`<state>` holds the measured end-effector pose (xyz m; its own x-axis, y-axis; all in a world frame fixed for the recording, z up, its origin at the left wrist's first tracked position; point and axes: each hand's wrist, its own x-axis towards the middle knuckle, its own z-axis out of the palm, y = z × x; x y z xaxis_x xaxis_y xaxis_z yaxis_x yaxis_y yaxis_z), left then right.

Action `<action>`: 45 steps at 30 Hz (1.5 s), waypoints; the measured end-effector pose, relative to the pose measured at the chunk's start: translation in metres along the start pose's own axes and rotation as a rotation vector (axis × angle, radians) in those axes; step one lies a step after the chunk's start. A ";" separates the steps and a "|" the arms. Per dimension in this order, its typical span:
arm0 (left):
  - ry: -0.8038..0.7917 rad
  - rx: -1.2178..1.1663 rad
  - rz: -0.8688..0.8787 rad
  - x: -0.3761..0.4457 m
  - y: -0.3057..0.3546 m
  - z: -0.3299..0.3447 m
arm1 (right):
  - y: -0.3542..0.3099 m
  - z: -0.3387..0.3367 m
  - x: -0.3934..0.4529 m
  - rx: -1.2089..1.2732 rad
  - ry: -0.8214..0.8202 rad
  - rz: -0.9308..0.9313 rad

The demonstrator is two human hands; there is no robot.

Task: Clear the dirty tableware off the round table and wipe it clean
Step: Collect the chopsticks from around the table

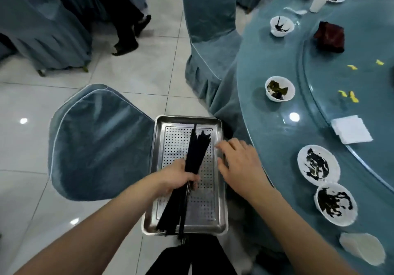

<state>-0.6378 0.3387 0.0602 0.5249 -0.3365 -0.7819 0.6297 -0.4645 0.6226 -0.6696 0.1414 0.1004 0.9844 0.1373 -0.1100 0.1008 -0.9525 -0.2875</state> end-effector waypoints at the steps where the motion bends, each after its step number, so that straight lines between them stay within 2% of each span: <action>1: 0.005 0.093 -0.018 0.015 -0.002 -0.003 | 0.002 0.008 0.014 -0.048 -0.002 -0.054; 5: 0.022 0.511 -0.044 0.083 -0.012 -0.011 | 0.015 0.057 0.065 -0.198 -0.122 -0.314; 7: 0.010 0.764 -0.022 0.113 -0.016 -0.015 | 0.023 0.094 0.086 -0.254 -0.204 -0.360; 10: 0.011 0.936 -0.007 0.164 -0.030 -0.022 | 0.038 0.150 0.114 -0.327 -0.363 -0.341; 13: 0.069 1.130 0.028 0.217 -0.048 -0.032 | 0.053 0.202 0.143 -0.333 -0.499 -0.238; 17: 0.168 1.426 0.127 0.291 -0.067 -0.049 | 0.077 0.266 0.190 -0.260 -0.552 -0.119; 22: 0.267 1.495 0.225 0.375 -0.076 -0.075 | 0.112 0.343 0.248 -0.183 -0.504 -0.031; 27: 0.328 1.485 0.314 0.432 -0.079 -0.104 | 0.139 0.383 0.289 -0.153 -0.371 -0.018; 34: 0.484 1.461 0.391 0.468 -0.068 -0.123 | 0.153 0.397 0.323 -0.158 -0.144 0.036; 45: 0.469 1.477 0.312 0.458 -0.084 -0.127 | 0.160 0.395 0.300 -0.073 -0.141 0.096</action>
<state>-0.3771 0.3274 -0.3463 0.8216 -0.4243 -0.3807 -0.4755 -0.8784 -0.0471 -0.4148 0.1378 -0.3540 0.9606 0.0764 -0.2672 0.0222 -0.9795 -0.2002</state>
